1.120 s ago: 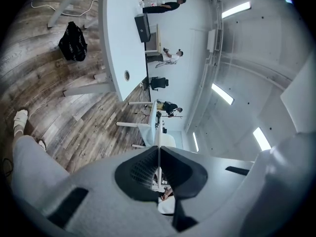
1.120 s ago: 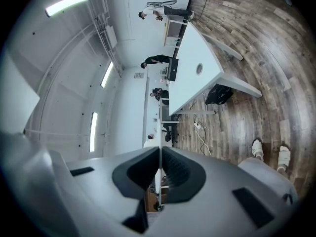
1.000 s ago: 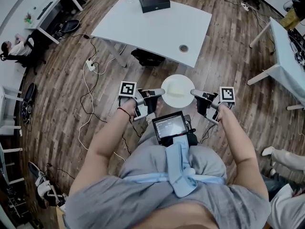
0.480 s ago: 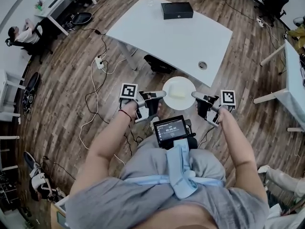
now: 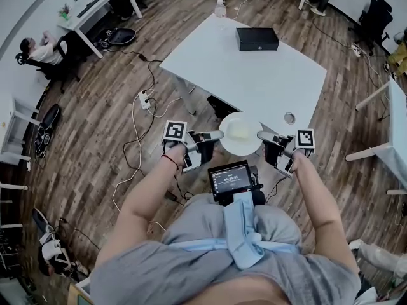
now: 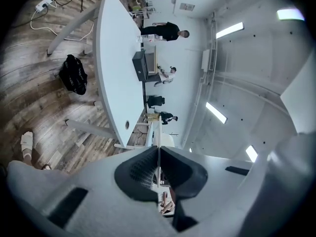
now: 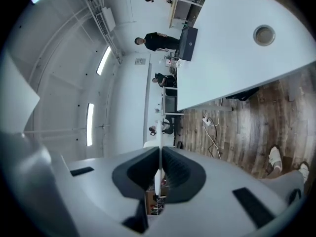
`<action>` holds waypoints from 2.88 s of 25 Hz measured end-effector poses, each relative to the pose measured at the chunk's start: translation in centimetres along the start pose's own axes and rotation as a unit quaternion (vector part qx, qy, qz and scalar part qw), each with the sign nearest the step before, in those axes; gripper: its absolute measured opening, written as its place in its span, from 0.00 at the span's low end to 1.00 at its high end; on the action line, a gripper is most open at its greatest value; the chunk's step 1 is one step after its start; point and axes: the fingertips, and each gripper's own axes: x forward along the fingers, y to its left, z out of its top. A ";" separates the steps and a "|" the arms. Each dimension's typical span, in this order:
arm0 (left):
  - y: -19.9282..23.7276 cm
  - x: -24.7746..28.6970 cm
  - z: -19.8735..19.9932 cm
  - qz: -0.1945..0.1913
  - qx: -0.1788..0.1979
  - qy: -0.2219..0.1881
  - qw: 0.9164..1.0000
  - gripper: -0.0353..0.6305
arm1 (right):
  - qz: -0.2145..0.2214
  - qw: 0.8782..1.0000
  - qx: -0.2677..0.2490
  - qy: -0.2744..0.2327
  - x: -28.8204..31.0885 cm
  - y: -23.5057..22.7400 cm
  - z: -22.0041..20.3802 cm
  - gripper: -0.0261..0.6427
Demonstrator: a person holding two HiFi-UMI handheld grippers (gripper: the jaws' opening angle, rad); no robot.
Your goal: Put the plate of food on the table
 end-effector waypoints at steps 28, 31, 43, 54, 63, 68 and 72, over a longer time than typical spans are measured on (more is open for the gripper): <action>0.6 1.3 22.6 0.001 -0.031 -0.068 0.997 0.09 | -0.010 0.999 0.002 0.049 14.0 -1.5 19.4 0.10; 0.8 1.3 23.2 -0.001 -0.026 -0.069 0.997 0.09 | -0.008 0.999 -0.006 0.051 14.4 -1.2 20.0 0.10; 2.4 2.5 34.4 0.000 -0.025 -0.049 0.998 0.09 | -0.018 0.999 -0.019 0.033 20.6 -3.1 28.9 0.10; 7.8 2.1 46.3 0.036 -0.029 0.035 0.998 0.09 | -0.034 0.999 0.001 -0.040 28.2 -7.8 35.9 0.10; 13.7 3.2 52.8 0.103 -0.030 0.096 0.990 0.09 | -0.062 0.993 0.038 -0.091 31.9 -13.0 40.4 0.10; 15.9 4.3 52.4 0.123 -0.027 0.119 0.985 0.09 | -0.073 0.990 0.054 -0.109 31.1 -15.1 40.3 0.10; 17.0 4.4 53.1 0.130 -0.025 0.125 0.983 0.09 | -0.087 0.988 0.058 -0.111 31.5 -16.2 40.7 0.10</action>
